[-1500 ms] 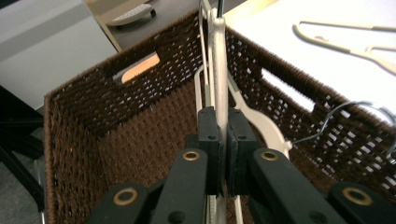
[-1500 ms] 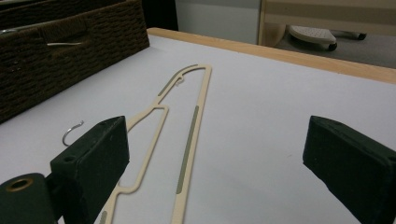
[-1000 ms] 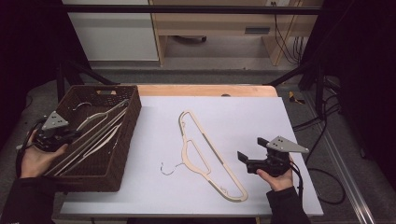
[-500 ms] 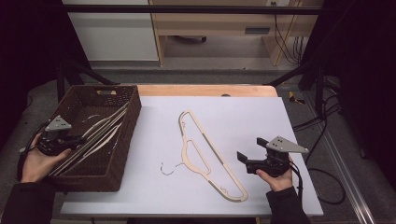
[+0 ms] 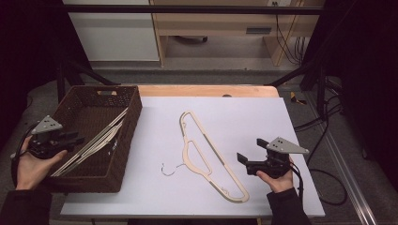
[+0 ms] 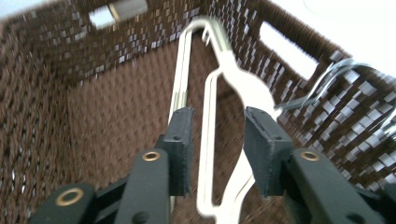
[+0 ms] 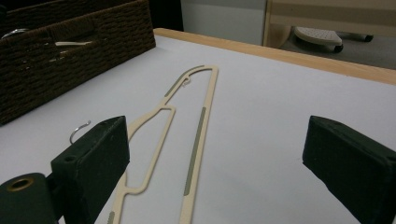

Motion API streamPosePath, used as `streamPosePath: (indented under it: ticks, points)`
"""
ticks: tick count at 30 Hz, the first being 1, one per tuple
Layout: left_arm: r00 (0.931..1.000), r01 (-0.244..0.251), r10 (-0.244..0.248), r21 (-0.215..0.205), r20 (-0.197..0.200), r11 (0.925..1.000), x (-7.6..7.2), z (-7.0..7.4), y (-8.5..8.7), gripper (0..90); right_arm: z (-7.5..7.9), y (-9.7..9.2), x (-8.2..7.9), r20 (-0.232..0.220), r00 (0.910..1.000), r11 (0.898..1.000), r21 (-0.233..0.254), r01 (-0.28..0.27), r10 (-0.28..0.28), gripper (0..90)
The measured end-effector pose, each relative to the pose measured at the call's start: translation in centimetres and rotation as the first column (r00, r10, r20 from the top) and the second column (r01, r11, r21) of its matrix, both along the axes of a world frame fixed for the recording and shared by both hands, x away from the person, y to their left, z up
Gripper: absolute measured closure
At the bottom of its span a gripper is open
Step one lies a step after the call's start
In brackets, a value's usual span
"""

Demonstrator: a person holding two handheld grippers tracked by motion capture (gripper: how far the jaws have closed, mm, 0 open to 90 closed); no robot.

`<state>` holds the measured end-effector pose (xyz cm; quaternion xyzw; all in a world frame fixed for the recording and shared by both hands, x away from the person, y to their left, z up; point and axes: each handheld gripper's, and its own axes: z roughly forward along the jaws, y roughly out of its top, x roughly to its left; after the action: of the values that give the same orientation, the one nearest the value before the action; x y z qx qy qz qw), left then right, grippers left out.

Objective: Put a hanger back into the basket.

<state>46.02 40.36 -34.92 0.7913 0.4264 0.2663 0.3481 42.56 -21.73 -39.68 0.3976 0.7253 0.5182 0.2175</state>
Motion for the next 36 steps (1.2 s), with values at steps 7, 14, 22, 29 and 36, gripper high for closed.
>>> streamPosePath:
  ticks: [7,14,22,29,36]
  points:
    - [0.9877,0.056,-0.038,-0.116,0.152,0.9917,-1.6,1.9,-3.0,44.2,0.1,0.1,-0.1,0.008,0.9999,1.0,-0.002,-0.007,0.007,7.7]
    - [0.9641,0.157,-0.101,-0.221,0.245,0.9626,-3.0,2.6,-7.1,25.9,0.2,0.3,-0.2,0.014,0.9998,1.0,0.0,-0.012,0.012,7.7]
    - [0.9527,0.231,-0.156,-0.288,0.261,0.9292,-3.5,1.0,-11.3,11.4,0.3,0.5,-0.4,0.019,0.9998,1.0,0.011,-0.01,0.01,7.4]
    - [0.946,0.279,-0.212,-0.281,0.245,0.9184,-3.7,-0.3,-14.3,10.8,0.5,0.5,-0.5,0.025,0.9996,1.0,0.019,-0.012,0.012,7.3]
    - [0.9422,0.311,-0.261,-0.263,0.21,0.9133,-3.6,-1.6,-16.7,10.8,0.4,0.5,-0.5,0.022,0.9996,1.0,0.011,-0.018,0.018,7.3]
